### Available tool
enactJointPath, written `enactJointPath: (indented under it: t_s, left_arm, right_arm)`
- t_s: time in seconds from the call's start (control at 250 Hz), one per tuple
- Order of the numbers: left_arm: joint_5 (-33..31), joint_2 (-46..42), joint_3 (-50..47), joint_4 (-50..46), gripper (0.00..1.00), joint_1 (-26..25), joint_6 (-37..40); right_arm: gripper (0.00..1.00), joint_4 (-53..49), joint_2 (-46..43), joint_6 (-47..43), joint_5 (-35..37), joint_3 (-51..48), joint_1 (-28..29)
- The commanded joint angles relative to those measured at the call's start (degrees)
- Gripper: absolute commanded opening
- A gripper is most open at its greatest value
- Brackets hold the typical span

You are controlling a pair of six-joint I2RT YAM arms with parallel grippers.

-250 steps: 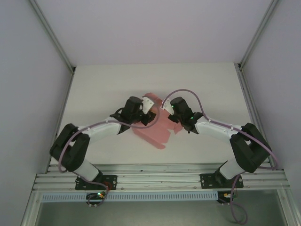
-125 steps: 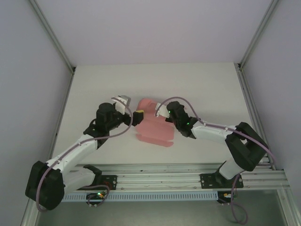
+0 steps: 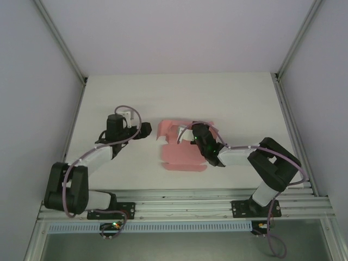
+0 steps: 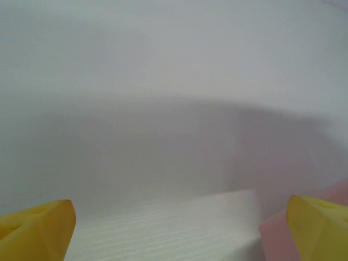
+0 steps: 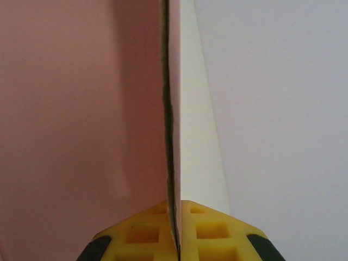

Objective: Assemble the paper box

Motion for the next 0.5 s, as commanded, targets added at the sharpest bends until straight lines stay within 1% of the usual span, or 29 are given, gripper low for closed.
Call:
enactJointPath:
  t_s: [0.0, 0.048, 0.096, 0.172, 0.248, 0.363, 0.403, 0.495]
  left_arm:
    - [8.0, 4.1, 2.3, 7.2, 1.00, -0.2, 1.3]
    - [10.5, 5.9, 2.2, 9.9, 1.00, -0.3, 2.0]
    - [11.3, 7.4, 2.6, 11.9, 1.00, -0.5, 2.2]
    - [13.2, 9.3, 4.1, 11.1, 0.98, -1.3, 3.6]
    - [14.1, 10.1, 4.8, 10.1, 0.94, -3.0, 6.5]
    - [12.6, 10.4, 5.1, 7.5, 0.86, -6.2, 10.7]
    - [11.8, 10.5, 5.1, 6.9, 0.84, -7.1, 11.3]
    - [11.8, 10.9, 4.6, 7.0, 0.77, -8.0, 11.7]
  right_arm:
    - [0.00, 11.5, 2.7, -6.2, 3.1, -0.8, 0.7]
    - [0.00, 13.2, 3.4, -7.1, 3.3, -0.8, 0.9]
    - [0.00, 13.3, 3.5, -7.6, 3.0, -0.8, 1.0]
    - [0.00, 12.9, 3.4, -7.0, 2.9, -0.5, 1.1]
    - [0.00, 11.5, 2.9, -6.1, 2.9, -0.2, 1.1]
    - [0.00, 10.6, 2.8, -5.3, 3.2, -0.2, 1.1]
    - [0.00, 10.6, 2.8, -5.1, 3.3, -0.1, 1.1]
    - [0.00, 10.6, 2.9, -5.1, 3.6, -0.2, 1.1]
